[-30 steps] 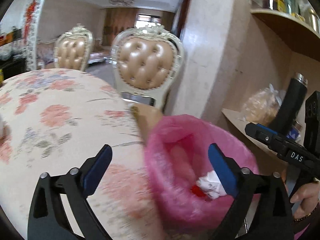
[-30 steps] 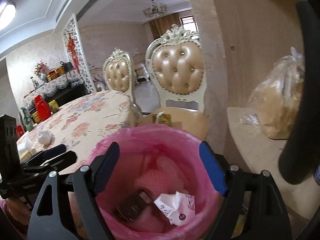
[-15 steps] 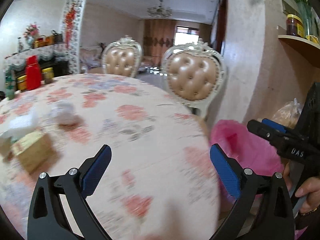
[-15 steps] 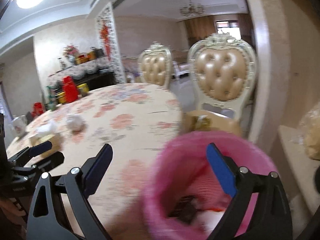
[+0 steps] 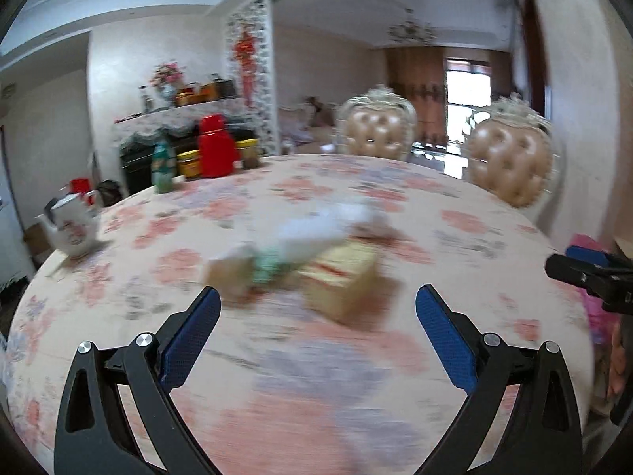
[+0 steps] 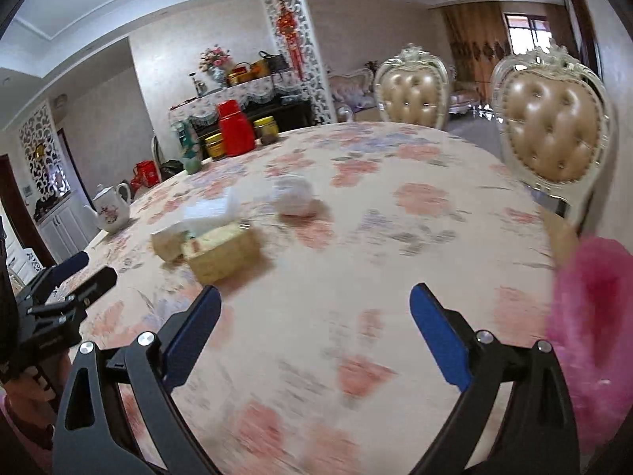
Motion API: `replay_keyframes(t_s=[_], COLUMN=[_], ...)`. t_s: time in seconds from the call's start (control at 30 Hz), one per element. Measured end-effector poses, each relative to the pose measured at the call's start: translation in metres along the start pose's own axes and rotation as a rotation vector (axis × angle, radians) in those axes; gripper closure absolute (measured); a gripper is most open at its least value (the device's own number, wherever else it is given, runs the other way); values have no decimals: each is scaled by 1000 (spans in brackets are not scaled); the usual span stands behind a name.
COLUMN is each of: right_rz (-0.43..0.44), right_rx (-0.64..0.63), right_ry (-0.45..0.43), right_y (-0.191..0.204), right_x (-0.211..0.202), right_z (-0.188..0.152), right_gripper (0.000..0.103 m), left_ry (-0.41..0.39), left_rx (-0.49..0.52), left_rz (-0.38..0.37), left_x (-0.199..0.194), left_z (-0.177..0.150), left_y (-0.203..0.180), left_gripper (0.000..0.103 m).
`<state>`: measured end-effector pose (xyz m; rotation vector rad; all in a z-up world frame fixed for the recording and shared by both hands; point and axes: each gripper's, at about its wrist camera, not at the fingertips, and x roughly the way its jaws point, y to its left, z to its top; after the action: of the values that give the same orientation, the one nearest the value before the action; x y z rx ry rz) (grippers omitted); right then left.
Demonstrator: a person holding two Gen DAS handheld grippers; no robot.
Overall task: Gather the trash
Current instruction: 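Move both open tools back over the table, then grasp the yellow-green medicine box with the right tool while the left tool grasps the white paper packet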
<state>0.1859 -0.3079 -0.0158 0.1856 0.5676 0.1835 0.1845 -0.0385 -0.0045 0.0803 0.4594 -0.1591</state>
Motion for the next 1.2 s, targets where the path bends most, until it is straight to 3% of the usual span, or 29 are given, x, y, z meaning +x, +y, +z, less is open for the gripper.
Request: replay_keyframes(t_s=[0.3,0.47,0.6,0.73,0.9,1.03,1.2], right_rz=[-20,-89,-224,-297,-257,-211,-166], right_rx=[-6,-22,-54,-30,-3,53,100], right_ry=[109,184,214,269,251,252,217], right_y=[91,135,155,149,123,88,56], right_x=[86,140,178,209,197,179,159], right_z=[6,7,12,15,18,18,18], right_gripper=[8,8,8,8,11,39,41], left_ry=[62,56,79,114,169,230,295], left_rx=[-55,-143,-147,-126,-102,-94,-89], left_rz=[103,125,104,69,33,-4,-10], left_x=[43,57,68,81,110,141,177], left_z=[0,-1,-2,-3,-2,2,10], left_y=[105,143,149,146,135,121,106], left_gripper=[9,9,9,9,9,9,9])
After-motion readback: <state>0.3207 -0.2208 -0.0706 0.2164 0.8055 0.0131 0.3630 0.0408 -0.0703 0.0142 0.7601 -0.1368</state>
